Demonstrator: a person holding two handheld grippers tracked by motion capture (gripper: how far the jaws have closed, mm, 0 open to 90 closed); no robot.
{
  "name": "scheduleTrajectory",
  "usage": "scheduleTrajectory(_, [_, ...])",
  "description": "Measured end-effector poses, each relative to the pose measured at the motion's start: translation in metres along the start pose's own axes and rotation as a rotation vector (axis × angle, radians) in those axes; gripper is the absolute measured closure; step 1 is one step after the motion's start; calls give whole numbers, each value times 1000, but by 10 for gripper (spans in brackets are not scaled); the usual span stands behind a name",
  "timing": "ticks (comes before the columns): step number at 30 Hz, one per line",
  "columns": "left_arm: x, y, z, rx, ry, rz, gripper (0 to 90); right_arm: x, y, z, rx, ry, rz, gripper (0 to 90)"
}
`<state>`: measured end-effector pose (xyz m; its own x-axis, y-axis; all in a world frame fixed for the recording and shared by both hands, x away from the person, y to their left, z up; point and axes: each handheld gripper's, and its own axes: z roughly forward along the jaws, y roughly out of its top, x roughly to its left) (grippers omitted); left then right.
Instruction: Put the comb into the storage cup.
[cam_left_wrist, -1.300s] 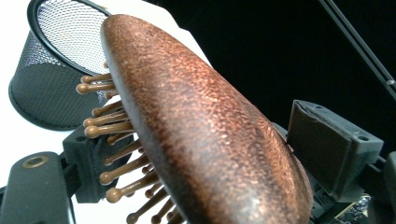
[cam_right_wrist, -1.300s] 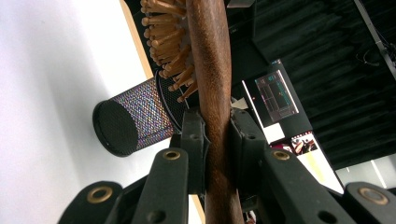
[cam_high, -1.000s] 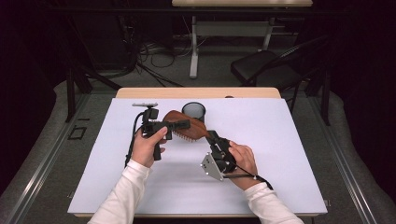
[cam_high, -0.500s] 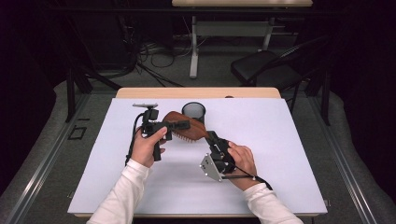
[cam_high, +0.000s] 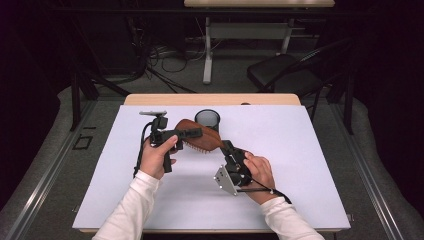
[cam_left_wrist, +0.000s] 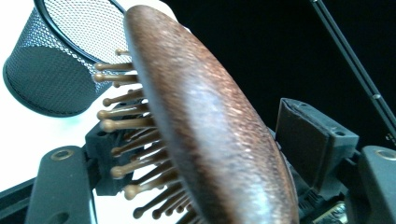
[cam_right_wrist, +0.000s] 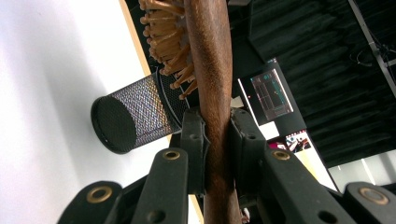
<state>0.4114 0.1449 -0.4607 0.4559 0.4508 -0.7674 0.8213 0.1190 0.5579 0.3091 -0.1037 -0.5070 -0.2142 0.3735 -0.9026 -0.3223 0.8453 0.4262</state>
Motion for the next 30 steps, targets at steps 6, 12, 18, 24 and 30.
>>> scheduleTrajectory(6, [2,-2,-2,-14,-14,-1,299,1,-3,1,7,1,7,776])
scheduleTrajectory(12, [2,-2,-2,-8,-26,1,336,3,-5,3,23,18,31,772])
scheduleTrajectory(18, [1,-3,-4,-25,-29,7,370,3,-6,5,30,37,43,761])
scheduleTrajectory(24, [2,-4,-7,-47,-36,-4,416,6,-7,7,37,66,70,747])
scheduleTrajectory(30, [2,-5,-7,-37,-43,-13,427,6,-8,8,37,79,96,747])
